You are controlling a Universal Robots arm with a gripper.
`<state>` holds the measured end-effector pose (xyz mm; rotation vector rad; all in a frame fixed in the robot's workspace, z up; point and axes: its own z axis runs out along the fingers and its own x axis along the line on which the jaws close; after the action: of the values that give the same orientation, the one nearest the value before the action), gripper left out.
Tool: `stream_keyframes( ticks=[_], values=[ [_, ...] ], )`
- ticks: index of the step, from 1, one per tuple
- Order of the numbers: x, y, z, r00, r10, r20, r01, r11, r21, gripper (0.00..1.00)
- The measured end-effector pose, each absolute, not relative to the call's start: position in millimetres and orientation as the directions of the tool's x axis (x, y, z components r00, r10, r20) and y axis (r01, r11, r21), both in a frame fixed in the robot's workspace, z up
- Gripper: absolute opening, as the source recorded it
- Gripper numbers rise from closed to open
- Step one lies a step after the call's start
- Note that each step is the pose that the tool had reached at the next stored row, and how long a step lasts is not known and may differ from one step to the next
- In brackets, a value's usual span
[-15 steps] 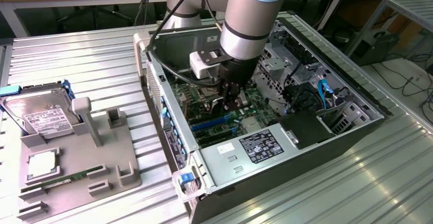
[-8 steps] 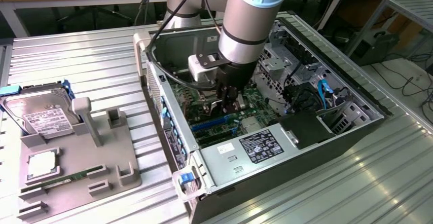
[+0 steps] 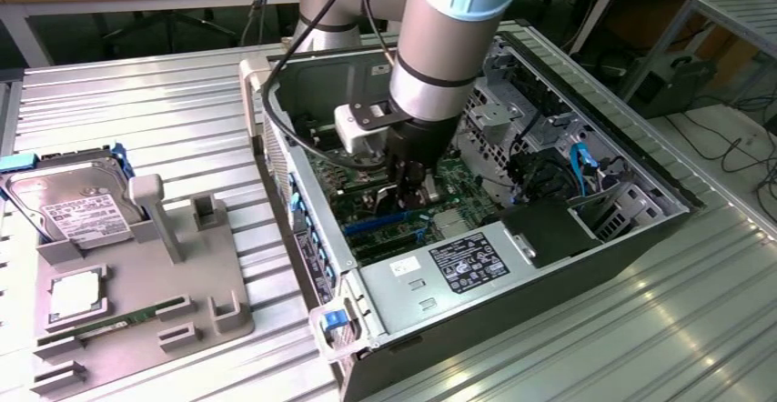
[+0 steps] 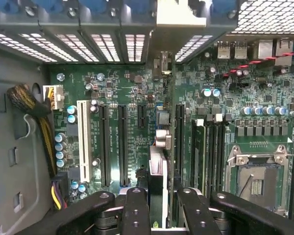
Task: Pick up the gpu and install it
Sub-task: 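Insert the gpu into the slot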
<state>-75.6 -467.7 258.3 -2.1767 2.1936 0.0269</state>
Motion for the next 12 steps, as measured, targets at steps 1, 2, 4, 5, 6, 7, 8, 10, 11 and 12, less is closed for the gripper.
stream_keyframes(
  ticks=[1,2,4,5,6,7,8,10,11,12],
  values=[
    [-76.9,-467.6,257.9,-0.007,-0.999,-0.049,-1.000,0.008,-0.024,0.27],
    [-77.8,-467.6,257.7,-0.007,-0.999,-0.048,-1.000,0.008,-0.024,0.27],
    [-79.1,-467.6,256.8,-0.007,-0.999,-0.049,-1.000,0.008,-0.024,0.27],
    [-79.7,-467.5,256.0,-0.007,-0.999,-0.049,-1.000,0.008,-0.024,0.27],
    [-80.0,-467.5,255.2,-0.007,-0.999,-0.049,-1.000,0.008,-0.024,0.27],
    [-80.1,-467.5,254.3,-0.007,-0.999,-0.049,-1.000,0.008,-0.024,0.27],
    [-80.3,-467.4,253.0,-0.007,-0.999,-0.049,-1.000,0.008,-0.024,0.27],
    [-80.4,-467.2,249.9,-0.007,-0.999,-0.049,-1.000,0.008,-0.024,0.27],
    [-80.4,-467.0,248.9,-0.007,-0.999,-0.049,-1.000,0.008,-0.024,0.27],
    [-80.4,-466.8,247.5,-0.007,-0.999,-0.048,-1.000,0.008,-0.024,0.27]
  ],
)
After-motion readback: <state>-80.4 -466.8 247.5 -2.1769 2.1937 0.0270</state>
